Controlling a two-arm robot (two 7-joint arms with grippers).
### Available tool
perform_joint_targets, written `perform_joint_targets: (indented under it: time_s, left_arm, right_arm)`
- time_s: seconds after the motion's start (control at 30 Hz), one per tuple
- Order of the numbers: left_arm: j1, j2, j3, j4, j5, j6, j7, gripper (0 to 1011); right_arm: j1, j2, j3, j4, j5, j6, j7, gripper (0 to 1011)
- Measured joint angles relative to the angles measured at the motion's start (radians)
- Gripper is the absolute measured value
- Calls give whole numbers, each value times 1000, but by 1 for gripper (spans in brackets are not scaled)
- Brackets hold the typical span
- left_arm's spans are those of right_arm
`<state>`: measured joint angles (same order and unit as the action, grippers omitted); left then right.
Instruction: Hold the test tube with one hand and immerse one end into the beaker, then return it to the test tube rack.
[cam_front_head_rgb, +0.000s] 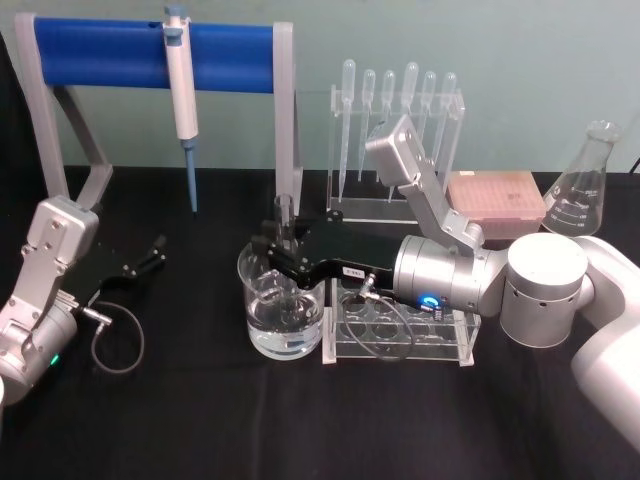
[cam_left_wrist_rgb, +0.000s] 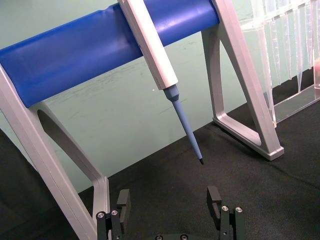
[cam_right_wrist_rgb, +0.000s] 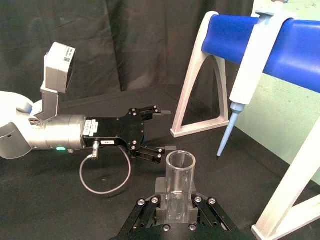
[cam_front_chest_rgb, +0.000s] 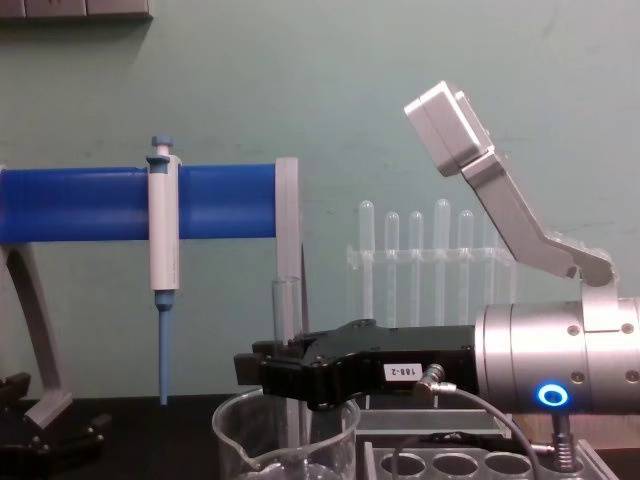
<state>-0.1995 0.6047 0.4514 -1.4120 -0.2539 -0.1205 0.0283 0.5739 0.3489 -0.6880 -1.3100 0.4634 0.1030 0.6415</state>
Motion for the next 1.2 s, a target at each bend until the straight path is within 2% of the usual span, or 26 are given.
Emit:
perform_joint_targets:
  time_s: [1.2]
  left_arm:
    - [0,0,0,0,0,0,0,1000]
  right_arm:
    - [0,0,0,0,0,0,0,225]
